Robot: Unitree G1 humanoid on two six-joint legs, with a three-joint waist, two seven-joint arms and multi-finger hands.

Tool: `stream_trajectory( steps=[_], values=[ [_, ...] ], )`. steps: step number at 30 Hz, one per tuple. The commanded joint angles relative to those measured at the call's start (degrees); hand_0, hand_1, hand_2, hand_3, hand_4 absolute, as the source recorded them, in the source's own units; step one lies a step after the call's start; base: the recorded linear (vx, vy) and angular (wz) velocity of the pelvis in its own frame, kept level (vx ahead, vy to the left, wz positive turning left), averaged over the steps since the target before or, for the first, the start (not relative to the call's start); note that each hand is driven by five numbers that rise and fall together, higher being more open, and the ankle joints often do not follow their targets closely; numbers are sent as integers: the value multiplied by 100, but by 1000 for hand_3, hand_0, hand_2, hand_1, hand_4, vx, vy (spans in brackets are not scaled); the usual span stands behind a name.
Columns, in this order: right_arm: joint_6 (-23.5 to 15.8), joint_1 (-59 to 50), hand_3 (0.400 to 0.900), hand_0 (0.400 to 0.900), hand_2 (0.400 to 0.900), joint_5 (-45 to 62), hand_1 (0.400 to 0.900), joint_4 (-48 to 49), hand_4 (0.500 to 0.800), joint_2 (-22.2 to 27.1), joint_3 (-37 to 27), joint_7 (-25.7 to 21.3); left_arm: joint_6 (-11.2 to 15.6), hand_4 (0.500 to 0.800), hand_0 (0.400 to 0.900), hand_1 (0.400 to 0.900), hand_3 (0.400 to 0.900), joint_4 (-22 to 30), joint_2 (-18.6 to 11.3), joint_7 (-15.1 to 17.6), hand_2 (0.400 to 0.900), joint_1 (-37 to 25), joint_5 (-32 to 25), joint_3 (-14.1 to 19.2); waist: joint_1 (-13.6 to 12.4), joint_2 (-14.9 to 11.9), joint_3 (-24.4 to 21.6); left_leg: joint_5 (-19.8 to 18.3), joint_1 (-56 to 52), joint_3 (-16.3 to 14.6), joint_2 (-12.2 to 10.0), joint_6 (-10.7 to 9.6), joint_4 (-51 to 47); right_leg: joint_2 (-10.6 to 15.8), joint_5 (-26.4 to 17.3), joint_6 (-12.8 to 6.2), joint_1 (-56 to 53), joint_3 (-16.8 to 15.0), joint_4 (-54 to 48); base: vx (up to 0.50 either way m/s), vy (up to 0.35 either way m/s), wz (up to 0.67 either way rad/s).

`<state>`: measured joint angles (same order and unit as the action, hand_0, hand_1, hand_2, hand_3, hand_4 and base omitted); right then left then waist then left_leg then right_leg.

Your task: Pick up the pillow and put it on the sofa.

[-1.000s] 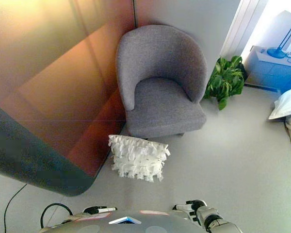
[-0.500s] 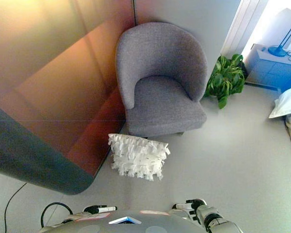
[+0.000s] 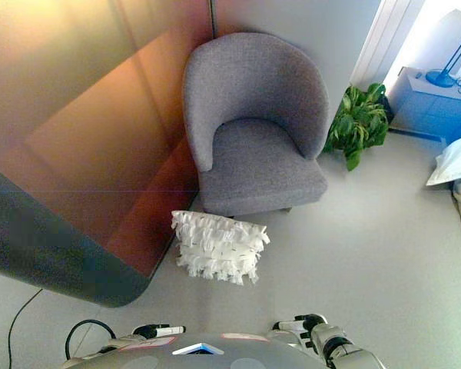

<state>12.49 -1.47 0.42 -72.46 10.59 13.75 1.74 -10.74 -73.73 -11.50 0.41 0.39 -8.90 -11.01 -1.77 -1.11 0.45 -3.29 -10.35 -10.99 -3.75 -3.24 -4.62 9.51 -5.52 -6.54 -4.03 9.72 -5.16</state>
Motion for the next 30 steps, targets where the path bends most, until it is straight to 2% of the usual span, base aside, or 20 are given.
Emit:
stream_trajectory(
  steps=[1, 3, 4, 7, 8, 9, 10, 11, 13, 14, 16, 18, 20, 21, 22, 24, 27, 28, 29, 30],
  values=[
    [272, -108, 900, 900, 900, 135, 900, -511, 800, 19, 289, 35, -202, 800, 900, 900, 900, -380, 124, -12, 900, -173, 184, -227, 51, -11, 234, 166, 94, -94, -123, 105, 12, -42, 308, 19, -231, 171, 212, 28, -153, -14],
    [256, -122, 900, 900, 900, 171, 900, -492, 800, 47, 279, 48, -209, 800, 900, 900, 900, -370, 107, 1, 900, -196, 198, -241, 79, -32, 269, 163, 110, -103, -161, 94, 89, -100, 353, 61, -181, 103, 281, 9, -175, -16],
    [234, -147, 900, 900, 900, 193, 900, -480, 800, 86, 288, 66, -233, 800, 900, 900, 900, -337, 96, 31, 900, -238, 28, -263, 115, -57, 324, 116, 208, -66, -202, 81, 339, -178, 395, 134, -88, -12, 378, -27, -216, -17],
    [189, -204, 900, 900, 900, 202, 900, -436, 800, 205, 280, 110, -244, 800, 900, 900, 900, -298, 103, 136, 900, -336, -124, -229, 141, -219, 515, -11, 705, 85, -231, 48, 1778, -205, 425, 353, 142, -86, 586, -44, -232, -30],
    [188, -212, 900, 900, 900, 118, 900, -399, 800, 262, 312, 146, -180, 800, 900, 900, 900, -284, 111, 169, 900, -338, -202, -219, 112, -235, 608, 89, 998, 244, -245, 11, 2425, -212, 426, 440, 181, -51, 626, -17, -146, -54],
    [223, -218, 900, 900, 900, 55, 900, -337, 800, 321, 377, 145, -139, 800, 900, 900, 900, -243, 125, 203, 900, -339, -331, -225, 37, -214, 714, 384, 1394, 475, -178, -40, 2833, -227, 418, 499, 214, -45, 655, 2, -63, -56],
    [271, -230, 900, 900, 900, 30, 900, -309, 800, 366, 422, 121, -111, 800, 900, 900, 900, -206, 147, 196, 900, -326, -442, -229, -10, -186, 790, 622, 1697, 539, -150, -75, 2907, -228, 425, 517, 231, -80, 671, 48, 53, -52],
    [324, -246, 900, 900, 900, 9, 900, -336, 800, 428, 434, 86, -67, 800, 900, 900, 900, -169, 185, 155, 900, -290, -532, -235, -62, -100, 890, 794, 1935, 493, -203, -117, 2740, -248, 480, 511, 199, -132, 688, 107, 129, -29],
    [247, -264, 900, 900, 900, -85, 900, -478, 800, 496, 353, 113, -47, 800, 900, 900, 900, -163, 200, 77, 900, -222, -518, -237, -122, 61, 976, 1098, 1952, 306, -449, -236, 2008, -290, 609, 454, 63, -114, 689, 240, 199, -4],
    [168, -271, 900, 900, 900, -120, 900, -524, 800, 522, 303, 148, -31, 800, 900, 900, 900, -195, 182, 23, 900, -179, -445, -180, -179, 162, 998, 1394, 2006, 259, -597, -322, 1482, -330, 691, 418, -59, -89, 644, 352, 217, 1],
    [122, -263, 900, 900, 900, -153, 900, -514, 800, 537, 282, 183, -34, 800, 900, 900, 900, -246, 165, -18, 900, -114, -389, -104, -309, 254, 1031, 1862, 2183, 364, -756, -444, 756, -384, 816, 395, -342, -171, 555, 417, 201, -15],
    [71, -226, 900, 900, 900, -218, 900, -475, 800, 547, 274, 209, -38, 800, 900, 900, 900, -284, 174, -48, 900, -39, -353, -52, -403, 228, 1063, 2050, 2326, 373, -858, -504, 329, -328, 965, 401, -659, -261, 473, 429, 213, -17],
    [30, -198, 900, 900, 900, -257, 900, -447, 800, 540, 270, 203, -45, 800, 900, 900, 900, -292, 198, -36, 900, -17, -343, -30, -434, 225, 1068, 2064, 2389, 284, -888, -516, 268, -269, 1067, 404, -802, -270, 483, 320, 217, -4],
    [-5, -203, 900, 900, 900, -355, 900, -415, 800, 528, 264, 202, -51, 800, 900, 900, 900, -285, 239, -16, 900, -8, -415, -29, -428, 297, 1027, 1980, 2445, 31, -923, -498, 428, -180, 1268, 392, -931, -232, 613, 309, 265, -3],
    [-13, -236, 900, 900, 900, -407, 900, -416, 800, 504, 306, 183, -69, 800, 900, 900, 900, -266, 244, -3, 900, -14, -470, -9, -427, 316, 988, 1780, 2406, -36, -879, -421, 435, -105, 1330, 356, -919, -225, 727, 418, 366, -11],
    [5, -312, 900, 900, 900, -451, 900, -433, 800, 410, 321, 81, -38, 800, 900, 900, 900, -294, 244, 47, 900, -50, -555, 72, -483, 323, 890, 1448, 2361, 9, -805, -296, 572, 113, 1497, 223, -973, -247, 1026, 390, 283, -13],
    [4, -312, 900, 900, 900, -527, 900, -388, 800, 337, 273, 76, -34, 800, 900, 900, 900, -234, 99, 29, 900, -160, -510, 108, -576, 212, 722, 1084, 2588, -51, -697, -86, 1448, 391, 1673, 71, -1298, -252, 1402, 396, 192, 14],
    [0, -311, 900, 900, 900, -560, 900, -383, 800, 326, 246, 74, -102, 800, 900, 900, 900, -188, 59, 22, 900, -206, -487, 70, -606, 161, 658, 950, 2614, -108, -653, 25, 1616, 521, 1567, 47, -1369, -222, 1572, 337, 173, 29],
    [-10, -311, 900, 900, 900, -493, 900, -369, 800, 318, 224, 36, -167, 800, 900, 900, 900, -176, 12, 6, 900, -267, -443, 6, -633, 80, 598, 797, 2604, -79, -486, 162, 1708, 717, 1291, 23, -1393, -203, 1879, 440, 252, 37],
    [-64, -322, 900, 900, 900, -373, 900, -348, 800, 308, 201, -31, -227, 800, 900, 900, 900, -202, -36, -20, 900, -352, -407, -86, -671, 24, 518, 653, 2549, -49, -287, 331, 1689, 912, 830, -19, -1357, -238, 2320, 392, 242, 38]
  ],
)
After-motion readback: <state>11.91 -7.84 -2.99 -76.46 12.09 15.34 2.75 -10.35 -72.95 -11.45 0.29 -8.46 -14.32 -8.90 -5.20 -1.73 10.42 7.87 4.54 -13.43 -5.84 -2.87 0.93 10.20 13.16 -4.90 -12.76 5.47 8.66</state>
